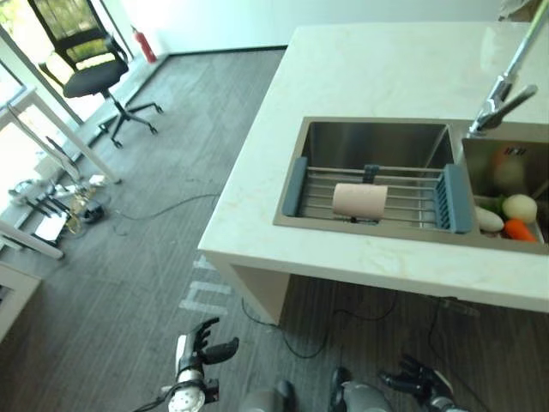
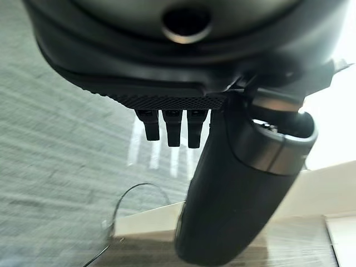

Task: Place the dishes in the dishwasher.

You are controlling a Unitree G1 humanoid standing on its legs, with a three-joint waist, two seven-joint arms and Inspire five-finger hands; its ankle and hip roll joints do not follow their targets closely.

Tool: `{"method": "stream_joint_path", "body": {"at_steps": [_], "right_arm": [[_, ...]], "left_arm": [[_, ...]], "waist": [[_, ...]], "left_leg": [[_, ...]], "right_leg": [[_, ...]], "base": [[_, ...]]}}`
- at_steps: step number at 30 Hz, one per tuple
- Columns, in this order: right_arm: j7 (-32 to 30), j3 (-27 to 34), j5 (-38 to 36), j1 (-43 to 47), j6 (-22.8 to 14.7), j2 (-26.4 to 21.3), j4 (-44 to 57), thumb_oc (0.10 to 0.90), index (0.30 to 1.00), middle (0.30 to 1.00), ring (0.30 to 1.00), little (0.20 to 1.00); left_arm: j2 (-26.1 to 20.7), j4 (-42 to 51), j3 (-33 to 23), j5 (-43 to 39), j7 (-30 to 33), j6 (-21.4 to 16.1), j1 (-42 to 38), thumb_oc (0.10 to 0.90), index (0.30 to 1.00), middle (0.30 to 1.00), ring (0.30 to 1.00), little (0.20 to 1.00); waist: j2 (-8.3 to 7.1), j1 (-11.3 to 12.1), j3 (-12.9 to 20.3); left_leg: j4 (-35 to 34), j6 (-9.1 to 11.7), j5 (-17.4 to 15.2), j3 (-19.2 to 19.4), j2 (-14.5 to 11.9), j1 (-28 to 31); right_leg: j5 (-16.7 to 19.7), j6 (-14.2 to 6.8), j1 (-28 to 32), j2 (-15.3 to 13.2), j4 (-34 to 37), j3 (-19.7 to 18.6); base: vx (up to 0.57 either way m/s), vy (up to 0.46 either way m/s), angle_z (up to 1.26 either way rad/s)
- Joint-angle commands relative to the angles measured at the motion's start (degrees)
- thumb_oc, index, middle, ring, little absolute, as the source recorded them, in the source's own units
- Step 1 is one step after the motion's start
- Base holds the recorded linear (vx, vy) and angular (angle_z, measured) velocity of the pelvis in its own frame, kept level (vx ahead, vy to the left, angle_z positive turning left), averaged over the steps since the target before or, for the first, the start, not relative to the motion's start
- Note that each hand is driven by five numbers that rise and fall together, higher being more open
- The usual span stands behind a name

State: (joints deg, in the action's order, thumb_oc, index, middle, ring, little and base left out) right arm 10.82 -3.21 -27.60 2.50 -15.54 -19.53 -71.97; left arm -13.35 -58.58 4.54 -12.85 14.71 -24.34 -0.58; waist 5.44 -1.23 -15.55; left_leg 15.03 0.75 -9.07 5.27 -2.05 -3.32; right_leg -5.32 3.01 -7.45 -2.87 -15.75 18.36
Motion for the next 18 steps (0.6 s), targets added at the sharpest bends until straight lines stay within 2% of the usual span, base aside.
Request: {"method": "stream_joint_path", "body": {"at_steps": [1, 5, 6, 7, 10, 14, 15, 18], "right_arm": [[2.0, 2.6, -1.5, -0.1, -1.1, -0.9, 0.6, 0.8, 0.9, 0.9, 0.9, 0.9], [1.0, 3.4, -0.6, -0.6, -0.5, -0.9, -0.9, 0.8, 0.9, 0.9, 0.9, 0.9], [0.7, 3.7, -1.4, -0.9, -0.3, -0.9, -1.2, 0.8, 0.9, 0.9, 0.9, 0.9], [0.5, 4.8, -3.2, -2.0, -0.1, -0.8, -2.1, 0.8, 0.9, 0.9, 0.9, 0.9], [0.7, 5.9, -3.2, -3.0, 0.3, -0.6, -2.7, 0.8, 0.9, 0.9, 0.9, 0.9], [0.5, 6.0, -2.6, -4.3, -0.3, 0.2, -3.2, 0.8, 0.9, 0.9, 0.9, 0.9], [0.9, 6.0, -3.0, -4.5, -0.2, 0.1, -3.1, 0.8, 0.9, 0.9, 0.9, 0.9], [1.3, 5.9, -2.8, -4.7, -0.3, 0.3, -2.9, 0.8, 0.9, 0.9, 0.9, 0.9]], "left_arm": [[-4.7, 2.8, -4.0, -1.7, 7.9, -6.4, -1.6, 0.8, 0.9, 0.9, 0.9, 0.9], [-6.8, 6.2, -8.6, -1.7, 13.3, -9.4, -2.0, 0.8, 0.9, 0.9, 0.9, 0.9], [-8.0, 6.9, -10.1, -1.3, 14.3, -10.2, -2.0, 0.8, 0.9, 0.9, 0.9, 0.9], [-11.1, 8.5, -14.0, -2.0, 15.4, -11.7, -1.9, 0.8, 0.9, 0.9, 0.9, 0.9], [-13.9, 11.0, -17.5, -0.1, 18.0, -12.5, -1.6, 0.8, 0.9, 0.9, 0.9, 0.9], [-21.2, 15.1, -24.6, 2.3, 23.4, -14.4, -1.3, 0.8, 0.9, 0.9, 0.9, 0.9], [-24.0, 16.5, -26.9, 2.7, 25.1, -16.3, -0.9, 0.8, 0.9, 0.9, 0.9, 0.9], [-29.9, 20.8, -31.5, 5.3, 27.7, -16.9, -1.5, 0.8, 0.9, 0.9, 0.9, 0.9]], "waist": [[0.32, 0.5, 0.4], [1.14, 0.7, 1.7], [1.18, 0.7, 1.8], [1.26, 0.5, 2.4], [1.07, 0.5, 2.6], [0.75, 1.0, 3.2], [0.71, 1.1, 3.4], [0.72, 1.3, 3.9]], "left_leg": [[2.2, 0.5, -4.5, 0.1, -1.6, -3.1], [2.2, 1.0, -4.7, -0.3, -1.4, -4.4], [2.2, 0.9, -4.8, -0.3, -1.5, -4.3], [2.2, 0.9, -5.2, 0.4, -1.8, -3.9], [2.2, 0.8, -5.5, 0.4, -2.0, -3.6], [2.2, 0.8, -6.0, 0.4, -2.2, -3.5], [2.2, 0.8, -6.2, 0.4, -2.3, -3.4], [2.2, 0.7, -6.6, 0.6, -2.4, -3.1]], "right_leg": [[-10.5, -5.5, 4.7, -4.3, -1.4, -3.6], [-11.1, -5.8, 3.8, -4.7, -1.4, -4.0], [-11.3, -5.8, 3.9, -4.6, -1.4, -4.1], [-11.7, -5.7, 4.3, -4.6, -1.4, -4.0], [-11.9, -5.7, 4.6, -4.5, -1.4, -4.2], [-12.2, -5.9, 4.6, -4.6, -1.4, -4.3], [-12.3, -5.9, 4.6, -4.6, -1.4, -4.3], [-12.5, -5.9, 4.7, -4.6, -1.4, -4.4]], "base": [[-0.04, 0.078, -0.07], [-0.04, 0.055, -0.03], [0.02, -0.003, 0.09], [0.03, -0.009, -0.22], [0.04, -0.022, -0.13], [0.05, -0.031, -0.01], [0.07, -0.027, -0.09], [0.07, -0.024, -0.09]]}}
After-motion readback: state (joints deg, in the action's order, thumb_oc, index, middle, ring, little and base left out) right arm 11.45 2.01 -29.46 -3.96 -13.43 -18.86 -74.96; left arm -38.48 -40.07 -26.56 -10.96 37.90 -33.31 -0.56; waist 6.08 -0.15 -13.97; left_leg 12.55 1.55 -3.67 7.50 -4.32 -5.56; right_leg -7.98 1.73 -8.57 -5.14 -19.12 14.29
